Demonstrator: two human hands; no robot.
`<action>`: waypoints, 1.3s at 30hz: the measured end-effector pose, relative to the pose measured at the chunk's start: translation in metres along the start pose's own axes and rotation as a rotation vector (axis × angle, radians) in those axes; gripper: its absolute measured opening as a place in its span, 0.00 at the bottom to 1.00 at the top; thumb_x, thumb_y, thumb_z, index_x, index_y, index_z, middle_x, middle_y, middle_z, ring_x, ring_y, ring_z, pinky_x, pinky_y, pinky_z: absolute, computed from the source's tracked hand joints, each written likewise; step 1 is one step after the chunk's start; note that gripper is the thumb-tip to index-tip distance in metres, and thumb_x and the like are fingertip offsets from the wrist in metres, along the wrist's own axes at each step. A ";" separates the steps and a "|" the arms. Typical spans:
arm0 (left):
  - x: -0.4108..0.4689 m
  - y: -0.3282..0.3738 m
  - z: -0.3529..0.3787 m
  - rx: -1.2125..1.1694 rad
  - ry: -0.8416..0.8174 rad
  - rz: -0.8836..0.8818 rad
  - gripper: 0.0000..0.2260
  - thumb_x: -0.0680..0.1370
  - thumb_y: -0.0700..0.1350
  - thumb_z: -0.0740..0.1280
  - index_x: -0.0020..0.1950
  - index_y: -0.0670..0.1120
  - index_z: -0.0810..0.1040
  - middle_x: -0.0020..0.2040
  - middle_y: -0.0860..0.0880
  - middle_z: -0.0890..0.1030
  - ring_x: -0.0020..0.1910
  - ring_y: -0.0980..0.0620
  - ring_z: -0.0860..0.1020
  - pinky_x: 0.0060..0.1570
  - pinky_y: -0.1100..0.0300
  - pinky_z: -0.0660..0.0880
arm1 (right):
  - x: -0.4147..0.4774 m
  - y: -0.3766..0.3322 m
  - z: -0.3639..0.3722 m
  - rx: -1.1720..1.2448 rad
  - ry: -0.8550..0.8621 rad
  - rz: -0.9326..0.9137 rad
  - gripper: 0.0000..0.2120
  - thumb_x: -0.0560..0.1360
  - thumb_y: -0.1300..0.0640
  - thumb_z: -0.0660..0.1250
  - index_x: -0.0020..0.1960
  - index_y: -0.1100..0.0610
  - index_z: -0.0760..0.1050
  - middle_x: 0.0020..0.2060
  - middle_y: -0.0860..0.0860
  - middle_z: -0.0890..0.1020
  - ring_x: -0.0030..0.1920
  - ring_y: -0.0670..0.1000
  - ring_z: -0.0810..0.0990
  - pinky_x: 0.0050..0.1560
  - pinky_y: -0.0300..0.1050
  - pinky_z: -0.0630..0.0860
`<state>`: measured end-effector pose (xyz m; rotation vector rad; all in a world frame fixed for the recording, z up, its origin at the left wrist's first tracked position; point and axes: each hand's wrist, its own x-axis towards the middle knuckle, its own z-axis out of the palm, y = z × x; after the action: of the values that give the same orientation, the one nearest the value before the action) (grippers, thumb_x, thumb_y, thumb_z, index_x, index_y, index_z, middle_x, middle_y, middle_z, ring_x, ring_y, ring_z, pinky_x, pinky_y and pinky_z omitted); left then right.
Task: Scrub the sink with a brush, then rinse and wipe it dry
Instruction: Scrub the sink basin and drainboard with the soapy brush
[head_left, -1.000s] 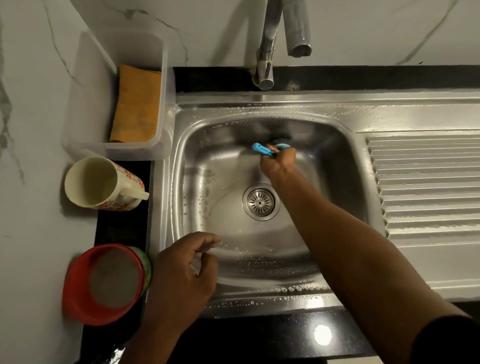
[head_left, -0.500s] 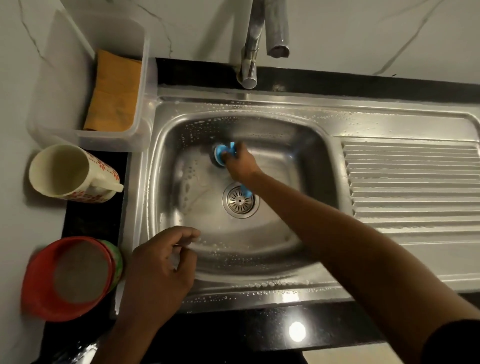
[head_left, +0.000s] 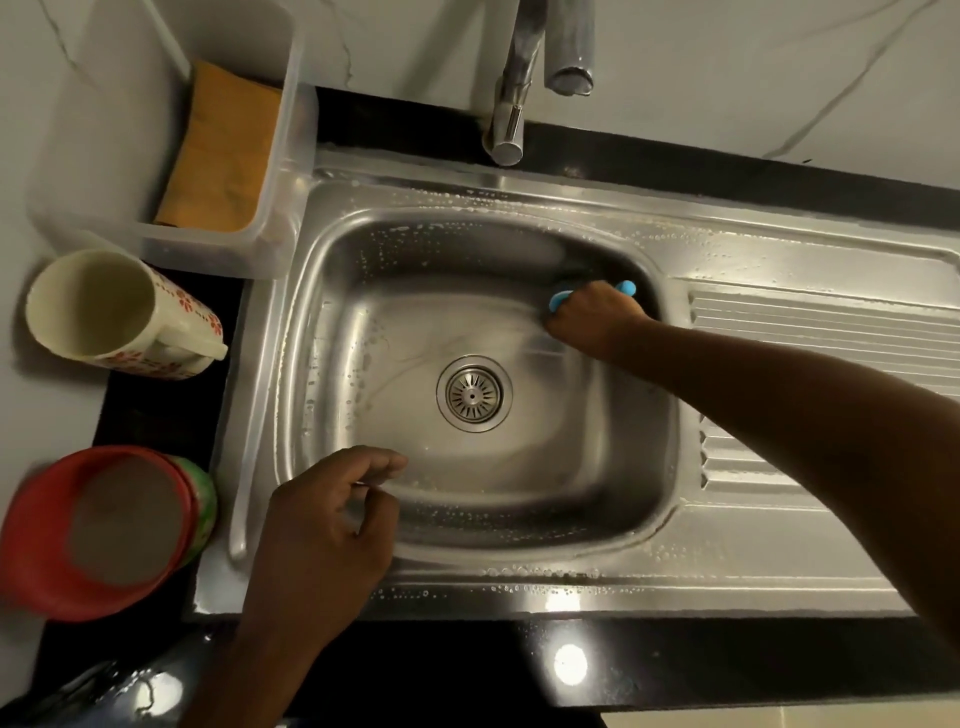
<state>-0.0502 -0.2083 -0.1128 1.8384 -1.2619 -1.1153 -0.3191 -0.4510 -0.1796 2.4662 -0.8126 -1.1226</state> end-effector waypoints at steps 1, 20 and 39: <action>0.000 0.002 0.001 0.000 -0.002 0.004 0.18 0.76 0.32 0.69 0.53 0.55 0.85 0.50 0.65 0.85 0.52 0.64 0.83 0.46 0.72 0.78 | -0.006 0.002 -0.004 0.012 -0.026 0.024 0.15 0.77 0.58 0.74 0.63 0.53 0.78 0.57 0.53 0.84 0.55 0.56 0.85 0.50 0.50 0.81; 0.013 0.013 0.009 0.013 0.033 0.034 0.16 0.76 0.34 0.70 0.54 0.53 0.86 0.49 0.64 0.86 0.51 0.62 0.84 0.48 0.72 0.77 | 0.007 -0.015 -0.004 0.242 -0.189 0.245 0.12 0.79 0.61 0.70 0.62 0.55 0.80 0.59 0.56 0.84 0.59 0.59 0.84 0.55 0.54 0.80; 0.008 0.029 0.011 -0.017 0.040 0.079 0.15 0.76 0.32 0.68 0.54 0.50 0.86 0.48 0.61 0.86 0.52 0.62 0.83 0.53 0.68 0.79 | -0.016 0.011 -0.030 0.161 -0.157 0.240 0.12 0.79 0.62 0.70 0.63 0.59 0.79 0.60 0.58 0.81 0.57 0.59 0.84 0.45 0.50 0.74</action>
<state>-0.0702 -0.2258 -0.0954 1.7741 -1.2868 -1.0392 -0.3091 -0.4490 -0.1457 2.3451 -1.2535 -1.2138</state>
